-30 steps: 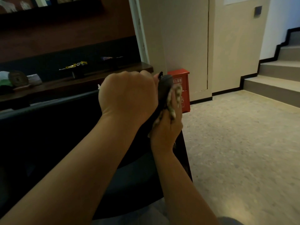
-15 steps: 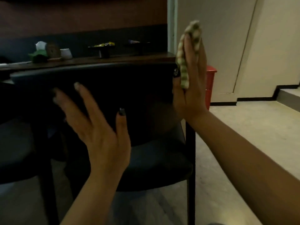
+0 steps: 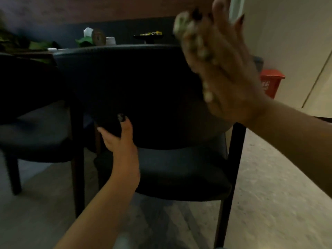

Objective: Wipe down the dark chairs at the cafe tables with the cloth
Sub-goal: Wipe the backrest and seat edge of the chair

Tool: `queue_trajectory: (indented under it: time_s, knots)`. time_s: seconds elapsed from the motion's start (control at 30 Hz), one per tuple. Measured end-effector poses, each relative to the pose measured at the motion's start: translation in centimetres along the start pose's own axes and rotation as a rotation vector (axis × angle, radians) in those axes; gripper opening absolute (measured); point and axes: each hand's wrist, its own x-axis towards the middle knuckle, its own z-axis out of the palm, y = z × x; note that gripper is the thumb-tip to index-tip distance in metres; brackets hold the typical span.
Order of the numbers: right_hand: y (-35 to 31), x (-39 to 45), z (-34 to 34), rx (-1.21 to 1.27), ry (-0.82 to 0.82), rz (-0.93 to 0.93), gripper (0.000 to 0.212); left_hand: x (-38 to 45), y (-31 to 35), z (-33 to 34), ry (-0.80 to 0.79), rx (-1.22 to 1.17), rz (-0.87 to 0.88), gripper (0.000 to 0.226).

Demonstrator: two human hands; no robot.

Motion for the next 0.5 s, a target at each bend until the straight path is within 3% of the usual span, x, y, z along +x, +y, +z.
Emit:
queue_trajectory:
  time_s: [0.07,0.13,0.2,0.27,0.33,0.43,0.5]
  knots:
    - [-1.6,-1.3,1.0,-0.004,-0.023,-0.138,0.042,1.0,0.1,-1.1,-0.084,-0.294,-0.223,0.079]
    - [-3.1,-3.9,1.8,0.036,-0.213,-0.397,0.043,1.4,0.1,-2.1,-0.181,-0.396,-0.373,0.066]
    - [-3.8,-5.6,2.1,-0.011,-0.4,-0.623,0.038,1.5,-0.2,-2.9,-0.259,-0.399,-0.418,0.07]
    - [-3.9,-5.3,2.0,-0.029,-0.426,-0.689,0.03,1.6,-0.3,-3.3,-0.3,-0.386,-0.441,0.077]
    - [-3.6,-3.1,1.5,0.033,-0.282,-0.585,0.029,2.0,-0.3,-3.4,-0.304,-0.354,-0.447,0.078]
    - [-2.9,1.8,1.3,-0.071,0.081,-0.361,0.035,2.8,-0.7,-3.8,-0.297,-0.301,-0.477,0.076]
    - [-3.6,2.9,1.7,-0.088,0.172,-0.239,0.035,3.1,-0.9,-4.1,-0.316,-0.283,-0.496,0.073]
